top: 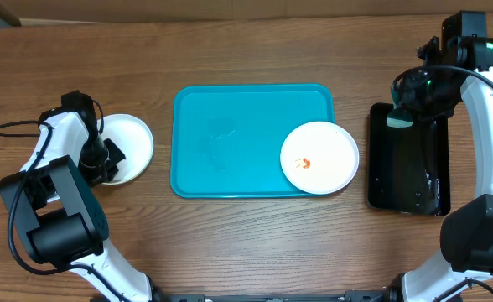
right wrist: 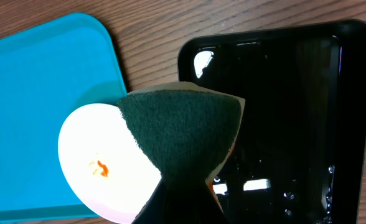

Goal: Clean dirty plates on tray and stack at the side
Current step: 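Adjust the stacked white plate with the left gripper, then open the left gripper and lift it off the white plate stack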

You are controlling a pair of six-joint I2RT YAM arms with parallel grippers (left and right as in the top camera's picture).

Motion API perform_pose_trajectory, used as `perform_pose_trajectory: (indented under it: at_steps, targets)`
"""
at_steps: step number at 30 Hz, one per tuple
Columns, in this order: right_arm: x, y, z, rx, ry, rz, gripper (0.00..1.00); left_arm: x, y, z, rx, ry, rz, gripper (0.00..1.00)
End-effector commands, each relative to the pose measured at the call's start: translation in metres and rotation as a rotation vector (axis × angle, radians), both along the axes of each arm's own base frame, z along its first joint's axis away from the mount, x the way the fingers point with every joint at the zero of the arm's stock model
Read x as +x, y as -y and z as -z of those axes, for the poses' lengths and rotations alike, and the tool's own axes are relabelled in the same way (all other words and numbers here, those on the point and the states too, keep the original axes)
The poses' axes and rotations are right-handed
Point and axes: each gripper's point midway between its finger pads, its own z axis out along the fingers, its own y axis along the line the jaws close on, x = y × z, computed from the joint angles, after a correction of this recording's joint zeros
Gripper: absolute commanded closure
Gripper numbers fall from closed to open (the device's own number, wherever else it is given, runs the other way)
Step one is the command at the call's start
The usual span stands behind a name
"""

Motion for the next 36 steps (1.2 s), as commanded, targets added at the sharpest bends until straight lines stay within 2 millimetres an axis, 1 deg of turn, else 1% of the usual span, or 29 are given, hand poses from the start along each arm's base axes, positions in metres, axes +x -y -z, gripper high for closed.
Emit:
perform_pose_trajectory:
  at_steps: [1, 20, 36]
  targets:
    - [0.000, 0.000, -0.001, -0.009, 0.006, -0.009, 0.96, -0.008, 0.005, 0.006, -0.017, -0.041, 0.010, 0.96]
    - [-0.001, 0.000, -0.001, -0.009, 0.002, -0.009, 0.96, -0.034, 0.014, 0.000, -0.052, -0.151, 0.011, 0.96]
    - [-0.001, 0.000, -0.001, -0.008, 0.003, -0.009, 0.96, -0.037, 0.015, -0.001, -0.058, -0.166, 0.019, 0.96]
